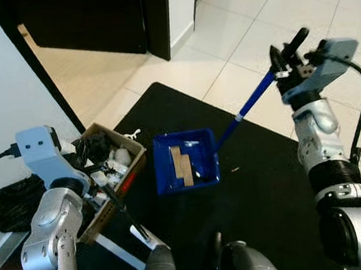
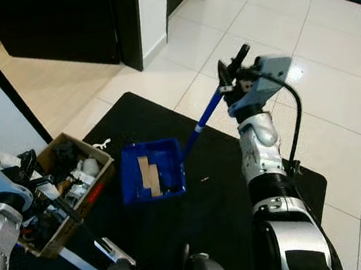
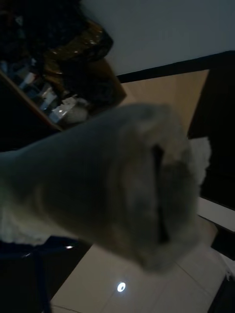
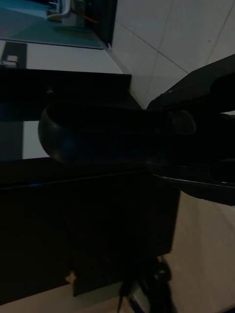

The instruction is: Sweep floor

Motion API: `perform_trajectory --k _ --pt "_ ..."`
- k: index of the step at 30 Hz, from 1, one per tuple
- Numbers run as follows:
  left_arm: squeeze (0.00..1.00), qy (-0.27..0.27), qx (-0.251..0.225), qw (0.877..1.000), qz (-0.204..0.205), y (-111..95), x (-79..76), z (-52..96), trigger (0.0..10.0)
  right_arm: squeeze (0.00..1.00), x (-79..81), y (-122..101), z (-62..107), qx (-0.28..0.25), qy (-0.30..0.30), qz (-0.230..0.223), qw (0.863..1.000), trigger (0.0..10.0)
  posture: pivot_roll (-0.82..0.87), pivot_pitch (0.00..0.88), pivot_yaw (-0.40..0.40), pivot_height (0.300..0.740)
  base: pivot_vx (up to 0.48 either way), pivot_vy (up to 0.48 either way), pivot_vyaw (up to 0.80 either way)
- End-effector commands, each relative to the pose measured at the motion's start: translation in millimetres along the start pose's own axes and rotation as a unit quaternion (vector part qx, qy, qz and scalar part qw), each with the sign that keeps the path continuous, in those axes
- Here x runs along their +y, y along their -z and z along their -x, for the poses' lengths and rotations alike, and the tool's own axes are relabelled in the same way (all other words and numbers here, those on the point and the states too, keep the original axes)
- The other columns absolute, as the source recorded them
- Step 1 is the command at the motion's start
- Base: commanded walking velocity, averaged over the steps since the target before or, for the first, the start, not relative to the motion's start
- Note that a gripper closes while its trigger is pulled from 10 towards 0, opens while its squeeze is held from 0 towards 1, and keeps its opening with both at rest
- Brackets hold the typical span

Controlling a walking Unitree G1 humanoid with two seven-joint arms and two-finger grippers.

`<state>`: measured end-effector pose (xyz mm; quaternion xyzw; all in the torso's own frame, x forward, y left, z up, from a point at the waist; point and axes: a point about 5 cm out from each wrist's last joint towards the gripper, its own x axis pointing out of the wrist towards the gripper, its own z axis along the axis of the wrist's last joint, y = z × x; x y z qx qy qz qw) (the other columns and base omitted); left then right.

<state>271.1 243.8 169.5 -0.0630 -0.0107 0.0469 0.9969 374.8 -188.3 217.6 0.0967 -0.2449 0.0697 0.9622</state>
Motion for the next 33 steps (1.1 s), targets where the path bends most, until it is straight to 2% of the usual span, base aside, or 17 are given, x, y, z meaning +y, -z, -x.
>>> perform_trajectory --k 1,8,25,33 --pt "0.0 0.002 -0.01 1.0 -0.012 0.4 -1.7 -0.1 10.0 0.0 -0.4 -11.9 -5.0 -0.027 0.005 -0.011 1.0 10.0 0.33 0.107 -0.068 0.74 0.0 0.0 0.0" --pt "0.0 0.003 -0.028 0.999 -0.031 -6.2 -4.1 -3.9 10.0 0.0 11.7 -5.3 -4.2 -0.009 -0.003 -0.019 1.0 10.0 0.33 0.113 -0.069 0.74 0.0 0.0 0.0" --pt "0.0 0.001 -0.04 0.999 -0.035 -9.1 -5.1 -7.8 10.0 0.0 15.4 -4.7 -7.8 0.005 -0.011 -0.002 1.0 10.0 0.34 0.117 -0.077 0.74 0.0 0.0 0.0" --pt "0.0 0.001 -0.039 0.999 -0.034 -8.2 -5.2 -8.2 10.0 0.0 15.4 -4.0 -8.1 0.009 -0.009 -0.001 1.0 10.0 0.34 0.119 -0.078 0.74 0.0 0.0 0.62"
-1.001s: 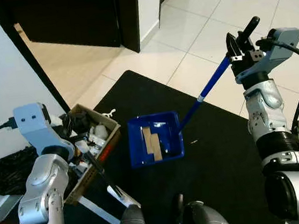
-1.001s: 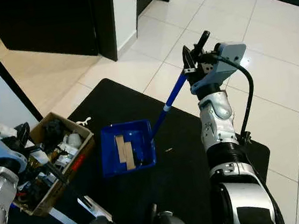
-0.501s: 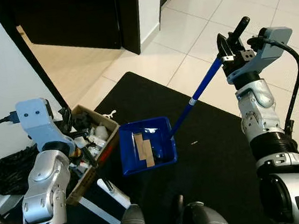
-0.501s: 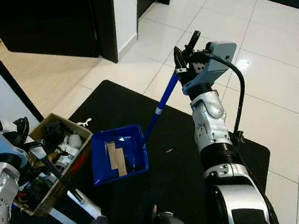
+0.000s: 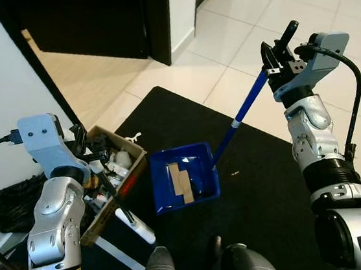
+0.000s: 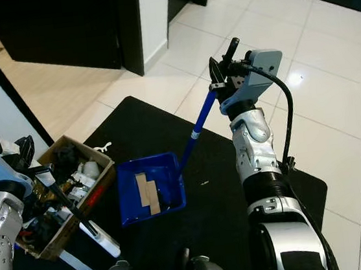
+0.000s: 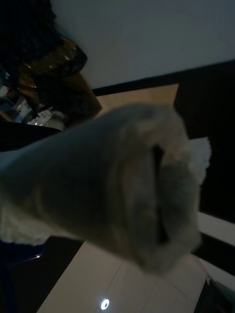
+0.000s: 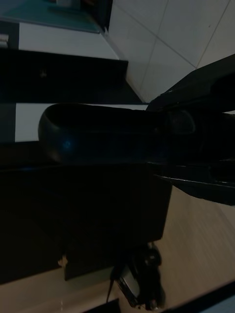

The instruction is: Sweep floor

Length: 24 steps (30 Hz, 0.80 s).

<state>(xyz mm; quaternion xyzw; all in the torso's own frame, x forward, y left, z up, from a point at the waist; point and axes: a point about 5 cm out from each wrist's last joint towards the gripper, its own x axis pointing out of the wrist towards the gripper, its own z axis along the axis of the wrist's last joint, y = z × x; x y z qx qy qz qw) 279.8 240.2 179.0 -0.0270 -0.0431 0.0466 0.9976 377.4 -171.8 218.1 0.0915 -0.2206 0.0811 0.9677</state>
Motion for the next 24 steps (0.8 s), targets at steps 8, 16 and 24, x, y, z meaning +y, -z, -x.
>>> perform_trajectory --k 8,16,24 --pt "0.0 -0.002 -0.004 1.0 0.0 1.7 0.0 0.6 10.0 0.0 -1.1 -8.2 -4.2 -0.014 0.003 -0.001 1.0 10.0 0.34 0.124 -0.083 0.74 0.0 0.0 0.79" --pt "0.0 -0.001 -0.002 1.0 0.001 3.5 -0.7 0.9 10.0 0.0 -2.0 -8.5 -4.0 -0.014 0.005 0.0 1.0 10.0 0.33 0.126 -0.083 0.74 0.0 0.0 0.79" --pt "0.0 -0.001 0.0 1.0 0.001 4.4 -0.6 0.6 10.0 0.0 -2.9 -9.0 -4.2 -0.013 0.006 0.001 1.0 10.0 0.33 0.127 -0.083 0.74 0.0 0.0 0.79"
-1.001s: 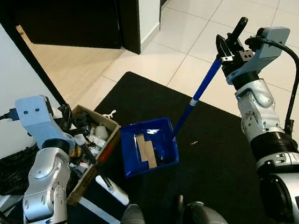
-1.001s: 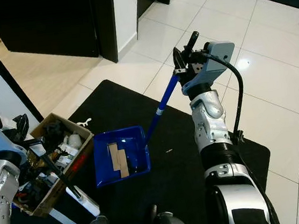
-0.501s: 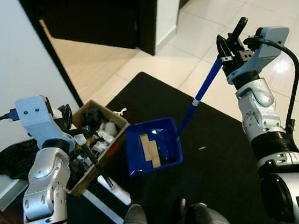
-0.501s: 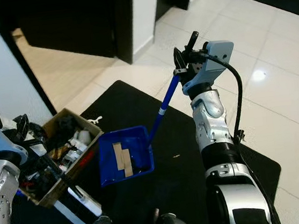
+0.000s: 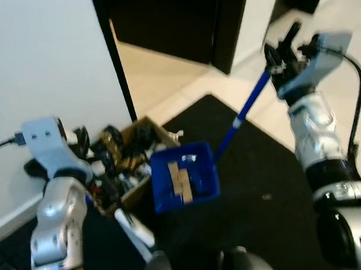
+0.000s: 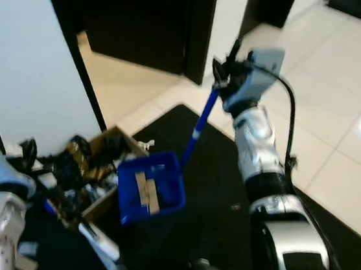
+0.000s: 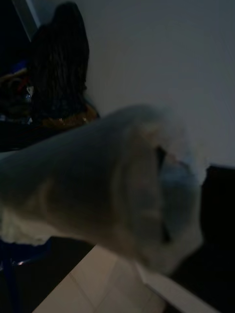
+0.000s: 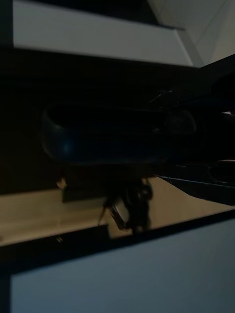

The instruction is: Sweep floor

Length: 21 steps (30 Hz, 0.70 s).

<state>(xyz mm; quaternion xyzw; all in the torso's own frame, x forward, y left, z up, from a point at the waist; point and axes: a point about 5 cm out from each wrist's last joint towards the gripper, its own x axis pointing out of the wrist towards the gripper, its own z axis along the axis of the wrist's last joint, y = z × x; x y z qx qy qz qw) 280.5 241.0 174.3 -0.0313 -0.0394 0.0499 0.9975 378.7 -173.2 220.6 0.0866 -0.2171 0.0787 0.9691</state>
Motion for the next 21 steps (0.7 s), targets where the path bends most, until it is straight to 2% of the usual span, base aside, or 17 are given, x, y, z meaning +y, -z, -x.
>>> perform_trajectory --k 1,21 --pt "0.0 0.003 -0.004 1.0 -0.003 -0.3 -1.6 0.9 10.0 0.0 -1.6 -7.1 -2.0 -0.017 0.005 -0.005 1.0 10.0 0.33 0.127 -0.083 0.74 0.0 0.0 0.79" --pt "0.0 0.002 -0.003 1.0 -0.003 2.1 -1.3 0.3 10.0 0.0 -2.1 -10.4 -4.6 -0.022 0.004 -0.006 1.0 10.0 0.33 0.126 -0.088 0.74 0.0 0.0 0.79"
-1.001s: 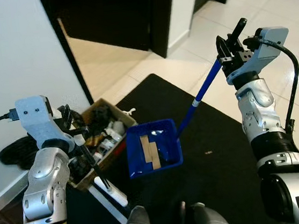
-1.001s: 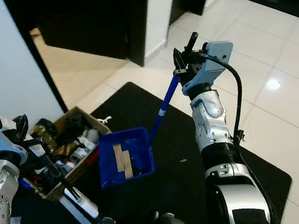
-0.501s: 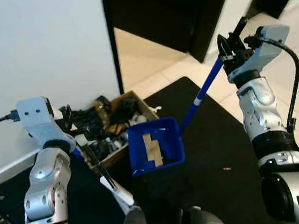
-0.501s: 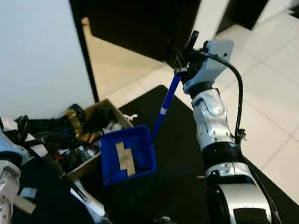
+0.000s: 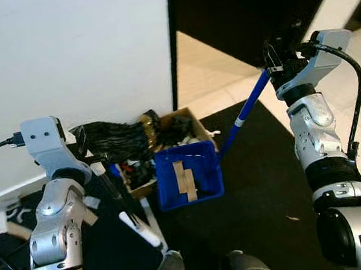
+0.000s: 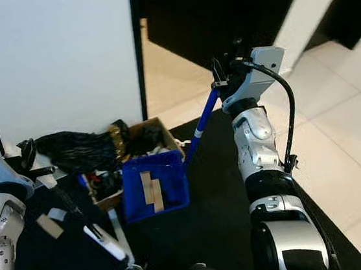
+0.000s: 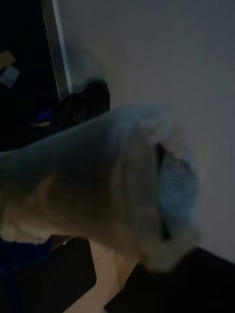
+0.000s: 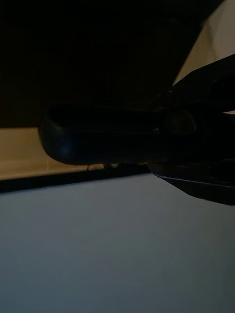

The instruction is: Sweep floor

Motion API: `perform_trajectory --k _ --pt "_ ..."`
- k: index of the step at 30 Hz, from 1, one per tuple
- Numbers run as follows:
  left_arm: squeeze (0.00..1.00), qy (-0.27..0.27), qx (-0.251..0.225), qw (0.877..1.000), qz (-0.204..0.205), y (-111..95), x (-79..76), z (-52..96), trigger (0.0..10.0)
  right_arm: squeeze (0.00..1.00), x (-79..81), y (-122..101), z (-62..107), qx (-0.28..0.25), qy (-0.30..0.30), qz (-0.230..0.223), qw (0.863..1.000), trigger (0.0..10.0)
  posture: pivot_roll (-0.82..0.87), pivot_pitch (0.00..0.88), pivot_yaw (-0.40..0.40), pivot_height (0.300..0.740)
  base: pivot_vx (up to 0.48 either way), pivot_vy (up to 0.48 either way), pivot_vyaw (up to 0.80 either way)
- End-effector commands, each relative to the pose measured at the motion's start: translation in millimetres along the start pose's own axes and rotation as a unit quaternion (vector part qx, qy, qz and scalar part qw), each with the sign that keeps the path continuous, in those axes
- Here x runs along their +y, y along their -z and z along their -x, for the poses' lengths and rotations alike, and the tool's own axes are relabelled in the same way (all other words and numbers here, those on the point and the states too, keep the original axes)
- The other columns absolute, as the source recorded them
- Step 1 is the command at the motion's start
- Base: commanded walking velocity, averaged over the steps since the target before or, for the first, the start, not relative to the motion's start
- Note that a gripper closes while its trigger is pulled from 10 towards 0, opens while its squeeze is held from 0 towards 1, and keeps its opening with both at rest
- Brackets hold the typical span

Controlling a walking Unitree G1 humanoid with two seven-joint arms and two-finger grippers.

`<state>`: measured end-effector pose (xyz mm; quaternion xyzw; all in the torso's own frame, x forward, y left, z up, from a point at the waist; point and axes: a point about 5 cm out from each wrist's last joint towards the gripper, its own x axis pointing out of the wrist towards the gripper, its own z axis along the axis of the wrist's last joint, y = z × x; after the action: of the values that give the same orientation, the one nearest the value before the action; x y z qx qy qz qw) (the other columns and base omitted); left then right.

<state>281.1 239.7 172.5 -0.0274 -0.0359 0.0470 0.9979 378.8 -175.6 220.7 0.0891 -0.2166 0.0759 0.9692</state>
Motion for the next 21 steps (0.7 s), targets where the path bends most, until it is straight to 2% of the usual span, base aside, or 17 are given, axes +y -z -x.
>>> perform_trajectory --k 1,13,21 --pt "0.0 -0.001 -0.006 1.0 0.001 0.4 0.1 0.6 10.0 0.0 0.5 -10.6 -5.2 -0.024 0.0 -0.005 1.0 10.0 0.33 0.123 -0.087 0.74 0.0 0.0 0.79" --pt "0.0 0.0 -0.005 1.0 -0.001 1.6 -0.2 0.3 10.0 0.0 -0.6 -13.5 -6.2 -0.031 0.006 -0.001 1.0 10.0 0.33 0.121 -0.088 0.74 0.0 0.0 0.78" --pt "0.0 0.001 -0.001 1.0 -0.002 3.5 -1.2 -0.2 10.0 0.0 -11.1 -25.3 -11.4 -0.05 0.037 -0.004 0.998 10.0 0.33 0.127 -0.085 0.74 0.0 0.0 0.0"
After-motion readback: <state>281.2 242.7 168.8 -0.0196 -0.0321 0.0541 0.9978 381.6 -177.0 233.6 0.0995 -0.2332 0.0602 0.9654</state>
